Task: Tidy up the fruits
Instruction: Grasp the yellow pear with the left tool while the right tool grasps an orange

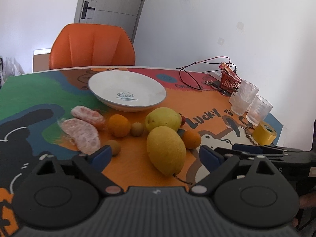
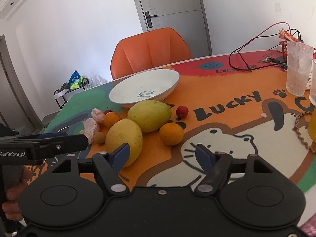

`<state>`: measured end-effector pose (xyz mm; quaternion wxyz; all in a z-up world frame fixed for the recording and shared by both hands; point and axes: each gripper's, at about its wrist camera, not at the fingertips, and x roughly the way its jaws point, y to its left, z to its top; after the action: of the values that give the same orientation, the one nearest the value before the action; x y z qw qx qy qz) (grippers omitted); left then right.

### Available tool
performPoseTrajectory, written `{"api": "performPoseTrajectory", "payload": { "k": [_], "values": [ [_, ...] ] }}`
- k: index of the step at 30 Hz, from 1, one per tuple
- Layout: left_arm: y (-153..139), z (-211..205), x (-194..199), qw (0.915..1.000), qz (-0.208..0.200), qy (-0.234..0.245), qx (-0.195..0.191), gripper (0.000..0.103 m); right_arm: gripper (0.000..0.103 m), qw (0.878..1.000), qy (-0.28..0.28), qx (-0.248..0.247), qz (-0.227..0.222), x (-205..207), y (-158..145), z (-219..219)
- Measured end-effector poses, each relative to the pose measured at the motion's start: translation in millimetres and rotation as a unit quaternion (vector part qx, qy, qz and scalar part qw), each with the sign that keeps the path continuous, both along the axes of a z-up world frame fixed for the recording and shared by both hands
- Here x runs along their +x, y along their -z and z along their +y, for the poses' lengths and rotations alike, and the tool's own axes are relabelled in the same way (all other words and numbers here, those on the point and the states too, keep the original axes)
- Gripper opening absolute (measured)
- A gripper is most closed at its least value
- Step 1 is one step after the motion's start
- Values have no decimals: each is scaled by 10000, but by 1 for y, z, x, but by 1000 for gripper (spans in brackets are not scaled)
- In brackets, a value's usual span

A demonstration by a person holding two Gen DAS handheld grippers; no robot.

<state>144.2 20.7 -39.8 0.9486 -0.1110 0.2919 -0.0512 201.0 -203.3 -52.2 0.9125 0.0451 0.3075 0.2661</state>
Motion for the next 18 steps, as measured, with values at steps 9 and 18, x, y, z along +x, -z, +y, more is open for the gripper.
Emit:
{"api": "performPoseTrajectory", "payload": {
  "k": [9, 18],
  "values": [
    [11, -12, 30, 9998, 195, 35, -84, 79, 69, 9998, -23, 69, 179, 28, 10, -3],
    [29, -22, 55, 9986, 473, 113, -189, 73, 68, 9990, -196, 25, 411, 56, 23, 2]
  ]
}}
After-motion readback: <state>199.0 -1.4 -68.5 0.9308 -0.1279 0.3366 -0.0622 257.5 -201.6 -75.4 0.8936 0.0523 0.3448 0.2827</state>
